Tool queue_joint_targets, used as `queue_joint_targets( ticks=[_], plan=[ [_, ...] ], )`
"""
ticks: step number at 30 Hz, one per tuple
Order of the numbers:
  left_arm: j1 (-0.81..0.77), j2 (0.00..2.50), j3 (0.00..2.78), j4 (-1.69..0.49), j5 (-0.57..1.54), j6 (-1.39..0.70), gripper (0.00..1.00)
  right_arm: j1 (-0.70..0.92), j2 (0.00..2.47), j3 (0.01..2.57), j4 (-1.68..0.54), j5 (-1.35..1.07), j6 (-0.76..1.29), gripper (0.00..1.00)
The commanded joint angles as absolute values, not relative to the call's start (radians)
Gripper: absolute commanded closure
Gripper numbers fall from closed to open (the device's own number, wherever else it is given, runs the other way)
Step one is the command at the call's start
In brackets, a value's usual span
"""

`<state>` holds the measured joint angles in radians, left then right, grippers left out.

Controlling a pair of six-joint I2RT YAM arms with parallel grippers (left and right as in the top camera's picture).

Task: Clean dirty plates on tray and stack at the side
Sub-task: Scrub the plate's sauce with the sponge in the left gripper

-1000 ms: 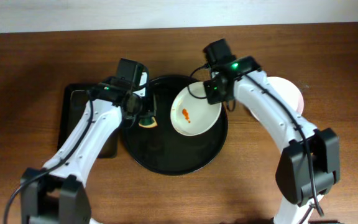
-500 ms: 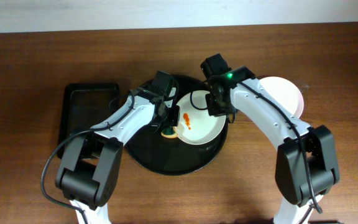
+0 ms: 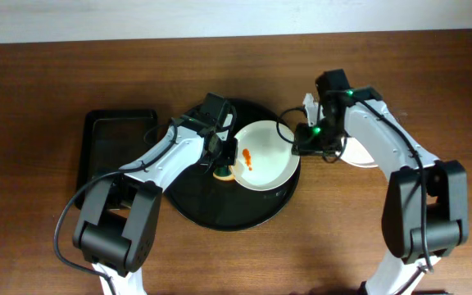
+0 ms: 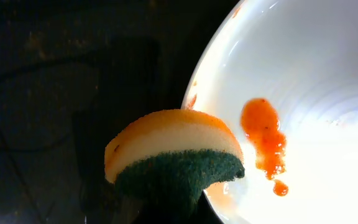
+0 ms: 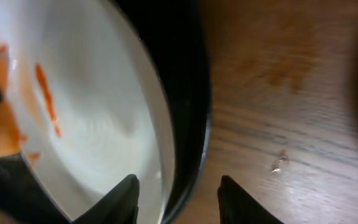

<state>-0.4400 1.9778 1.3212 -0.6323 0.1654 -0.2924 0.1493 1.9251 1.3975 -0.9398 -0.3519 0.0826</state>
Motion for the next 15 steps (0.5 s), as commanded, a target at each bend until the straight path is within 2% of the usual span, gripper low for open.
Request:
queue_joint_targets(
  ticks=[1,5,12,13,15],
  plan=[
    [-0.436,1.982,1.323,-0.628,0.158,-0.298,1.00,0.131,1.905,1.328,-0.889,-0.505,0.029,0.60],
    [-0.436,1.982,1.323,-0.628,0.158,-0.298,1.00,0.131,1.905,1.309,-0.863,-0.670,-0.049,0.70],
    [-0.436,1.982,1.323,-0.629,0.158,-0.298,1.00,0.131,1.905,1.205,-0.688,-0.737,-0.048,0.70],
    [-0.436,1.982,1.323,-0.628,0.158,-0.298,1.00,0.131,1.905,1.205,-0.677,-0.737,-0.048,0.72],
    [-0.436,1.982,1.323,-0.629,0.158,-0.298,1.00,0.131,1.904,1.210,-0.672,-0.731,-0.047,0.86]
  ],
)
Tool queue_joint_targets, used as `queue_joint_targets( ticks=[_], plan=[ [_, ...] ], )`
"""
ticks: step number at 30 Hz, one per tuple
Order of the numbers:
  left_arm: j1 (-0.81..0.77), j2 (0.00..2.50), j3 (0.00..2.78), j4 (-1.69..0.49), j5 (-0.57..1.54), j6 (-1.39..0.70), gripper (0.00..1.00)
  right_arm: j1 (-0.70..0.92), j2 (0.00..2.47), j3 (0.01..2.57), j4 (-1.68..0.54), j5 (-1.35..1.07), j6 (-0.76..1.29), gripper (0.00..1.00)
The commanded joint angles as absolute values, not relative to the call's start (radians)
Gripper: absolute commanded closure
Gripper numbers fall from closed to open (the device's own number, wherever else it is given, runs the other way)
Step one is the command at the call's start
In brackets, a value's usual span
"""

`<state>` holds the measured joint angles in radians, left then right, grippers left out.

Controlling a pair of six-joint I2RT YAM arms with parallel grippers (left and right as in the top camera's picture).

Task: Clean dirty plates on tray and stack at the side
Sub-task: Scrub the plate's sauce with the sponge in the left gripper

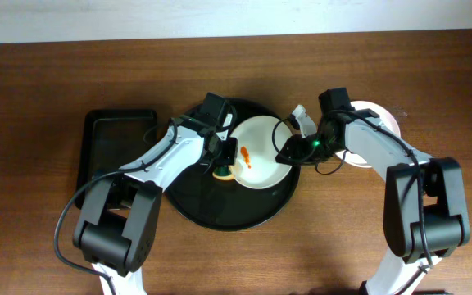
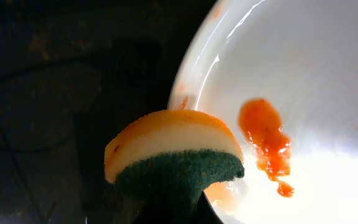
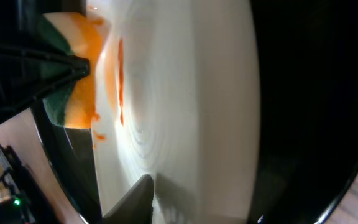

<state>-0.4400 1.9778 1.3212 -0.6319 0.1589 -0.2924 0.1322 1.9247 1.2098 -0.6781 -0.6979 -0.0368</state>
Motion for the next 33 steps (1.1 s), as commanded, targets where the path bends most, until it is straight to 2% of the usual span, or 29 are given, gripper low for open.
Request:
queue_joint_targets(
  ticks=[1,3,7,11,16,19,25,27,29,30,31,33],
  plan=[
    [-0.436,1.982,1.323,-0.629,0.159,-0.298,1.00,0.131,1.904,1.212,-0.673,-0.709,-0.047,0.89],
    [-0.436,1.982,1.323,-0.619,0.159,-0.298,1.00,0.131,1.903,1.212,-0.673,-0.637,-0.045,0.90],
    [-0.436,1.982,1.326,-0.607,0.162,-0.298,1.00,0.131,1.903,1.212,-0.692,-0.449,-0.036,0.84],
    [-0.436,1.978,1.360,-0.605,0.162,-0.298,1.00,0.131,1.903,1.212,-0.748,-0.323,0.020,0.85],
    [-0.436,1.925,1.476,-0.598,0.267,-0.303,1.00,0.131,1.903,1.212,-0.783,-0.276,0.175,0.82],
    [-0.436,1.906,1.484,-0.587,0.328,-0.346,1.00,0.131,1.903,1.212,-0.820,-0.276,0.193,0.81],
    [-0.443,1.907,1.484,-0.583,0.292,-0.347,1.00,0.131,1.903,1.212,-0.802,-0.276,0.193,0.78],
    [-0.474,1.907,1.477,-0.584,0.262,-0.347,1.00,0.131,1.899,1.238,-0.812,-0.276,0.192,0.83],
    [-0.516,1.911,1.473,-0.595,0.126,-0.348,1.00,0.131,1.871,1.310,-0.843,-0.276,0.192,0.85],
    [-0.532,1.915,1.473,-0.595,0.099,-0.348,1.00,0.131,1.858,1.338,-0.846,-0.276,0.192,0.93],
    [-0.550,1.921,1.473,-0.595,0.084,-0.348,1.00,0.134,1.857,1.354,-0.846,-0.276,0.188,0.96],
    [-0.567,1.939,1.473,-0.594,0.081,-0.353,1.00,0.151,1.863,1.348,-0.829,-0.279,0.188,0.96]
  ],
)
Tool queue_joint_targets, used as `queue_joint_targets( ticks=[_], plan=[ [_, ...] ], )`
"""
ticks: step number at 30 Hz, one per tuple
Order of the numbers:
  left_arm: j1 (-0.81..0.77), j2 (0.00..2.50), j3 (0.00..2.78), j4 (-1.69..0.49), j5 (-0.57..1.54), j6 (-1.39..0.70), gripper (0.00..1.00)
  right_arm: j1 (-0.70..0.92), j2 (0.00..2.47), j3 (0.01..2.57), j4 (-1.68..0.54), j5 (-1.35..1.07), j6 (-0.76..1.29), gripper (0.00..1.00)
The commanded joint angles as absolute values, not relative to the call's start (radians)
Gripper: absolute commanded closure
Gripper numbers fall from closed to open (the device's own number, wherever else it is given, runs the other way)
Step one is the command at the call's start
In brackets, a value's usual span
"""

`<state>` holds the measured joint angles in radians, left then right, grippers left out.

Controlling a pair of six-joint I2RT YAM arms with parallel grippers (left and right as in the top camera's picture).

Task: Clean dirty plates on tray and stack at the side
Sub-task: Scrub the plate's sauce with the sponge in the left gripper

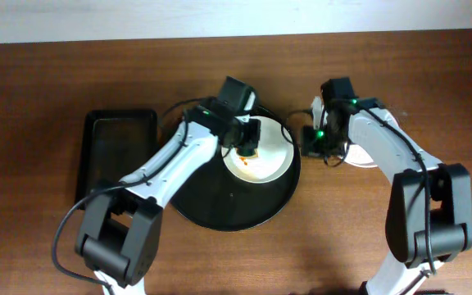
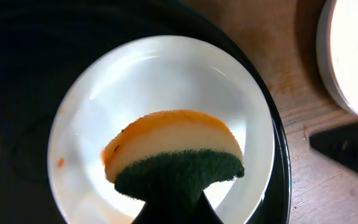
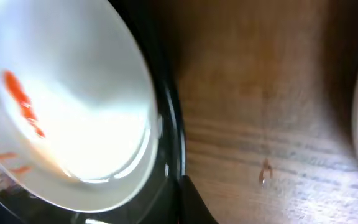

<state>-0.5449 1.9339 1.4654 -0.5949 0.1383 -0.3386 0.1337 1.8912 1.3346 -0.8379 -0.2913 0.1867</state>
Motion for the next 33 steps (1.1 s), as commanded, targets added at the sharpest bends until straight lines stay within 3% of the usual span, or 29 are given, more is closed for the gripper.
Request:
queue_joint_targets(
  ticks=[1,7,23,33],
  plan=[
    [-0.569,1.958,1.473,-0.595,0.081,-0.368,1.00,0.175,1.871,1.337,-0.806,-0.278,0.183,0.96],
    [-0.569,2.054,1.473,-0.578,0.091,-0.390,1.00,0.238,1.903,1.330,-0.685,-0.276,0.174,0.96],
    [-0.570,2.118,1.473,-0.541,0.126,-0.419,1.00,0.242,2.072,1.328,-0.653,-0.271,0.175,0.96],
    [-0.566,2.128,1.473,-0.512,0.099,-0.419,1.00,0.240,2.072,1.328,-0.661,-0.040,0.351,0.96]
  ],
)
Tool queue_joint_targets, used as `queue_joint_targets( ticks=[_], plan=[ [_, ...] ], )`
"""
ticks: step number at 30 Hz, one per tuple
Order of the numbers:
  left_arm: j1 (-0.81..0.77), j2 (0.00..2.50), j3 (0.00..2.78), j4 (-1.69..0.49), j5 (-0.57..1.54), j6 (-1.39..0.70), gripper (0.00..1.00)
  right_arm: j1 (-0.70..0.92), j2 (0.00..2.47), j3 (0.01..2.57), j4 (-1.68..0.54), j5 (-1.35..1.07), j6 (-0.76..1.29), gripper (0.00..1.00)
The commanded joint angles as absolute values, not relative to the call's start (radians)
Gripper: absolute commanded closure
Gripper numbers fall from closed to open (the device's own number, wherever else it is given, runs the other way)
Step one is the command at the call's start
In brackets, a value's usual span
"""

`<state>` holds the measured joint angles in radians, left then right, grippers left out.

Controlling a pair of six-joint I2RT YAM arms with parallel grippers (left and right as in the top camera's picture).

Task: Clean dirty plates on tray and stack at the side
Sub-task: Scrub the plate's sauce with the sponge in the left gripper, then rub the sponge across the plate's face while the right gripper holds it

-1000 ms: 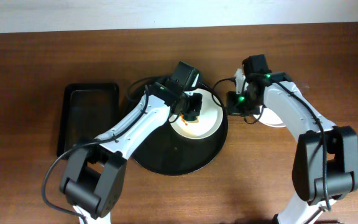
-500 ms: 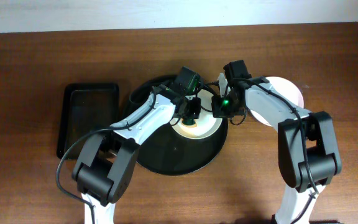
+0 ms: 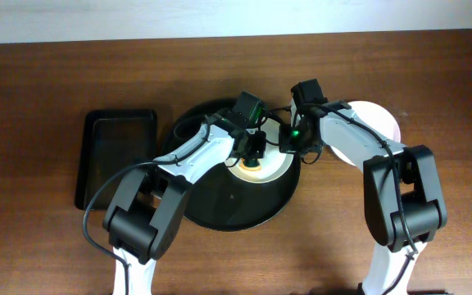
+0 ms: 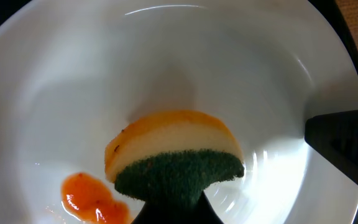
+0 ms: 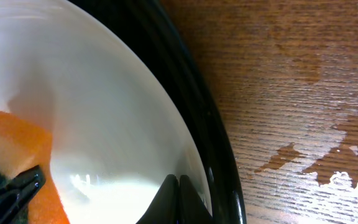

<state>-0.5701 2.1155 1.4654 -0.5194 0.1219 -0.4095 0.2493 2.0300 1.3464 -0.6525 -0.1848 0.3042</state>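
Note:
A white plate lies in the round black tray; a blob of red sauce sits on the plate. My left gripper is shut on an orange-and-green sponge, low over the plate's middle, just right of the sauce. My right gripper is shut, its tips resting on the plate's inner right edge next to the tray's rim. The sponge also shows at the left of the right wrist view. Clean white plates lie on the table to the right of the tray.
A black rectangular tray lies to the left of the round tray. Wet patches mark the wooden table right of the round tray. The two arms meet over the plate, fingers close together.
The left gripper, then higher above the plate with the sponge, is now low over the plate beside the sauce. The right gripper has moved from the tray's right edge onto the plate's right edge.
First the sponge was at the plate's left edge and the right gripper was open at its right rim. Then the right gripper was close against the plate. Later the sponge was high over the plate and the right gripper shut by the tray; now both are at the plate.

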Motion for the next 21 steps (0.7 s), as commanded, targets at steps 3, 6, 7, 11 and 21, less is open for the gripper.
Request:
queue_joint_targets(
  ticks=[3,6,7,11,21],
  plan=[
    [-0.566,2.128,1.473,-0.504,0.096,-0.419,1.00,0.240,2.072,1.328,-0.657,-0.040,0.350,0.96],
    [-0.582,2.136,1.468,-0.508,0.097,-0.423,1.00,0.241,2.072,1.328,-0.657,-0.041,0.350,0.96],
    [-0.589,2.140,1.468,-0.508,0.096,-0.423,1.00,0.241,2.072,1.328,-0.658,-0.041,0.350,0.96],
    [-0.593,2.154,1.461,-0.508,0.080,-0.427,1.00,0.242,2.072,1.328,-0.658,-0.048,0.350,0.96],
    [-0.593,2.268,1.475,-0.547,-0.192,-0.426,1.00,0.242,2.072,1.328,-0.657,-0.048,0.349,0.96]
  ],
)
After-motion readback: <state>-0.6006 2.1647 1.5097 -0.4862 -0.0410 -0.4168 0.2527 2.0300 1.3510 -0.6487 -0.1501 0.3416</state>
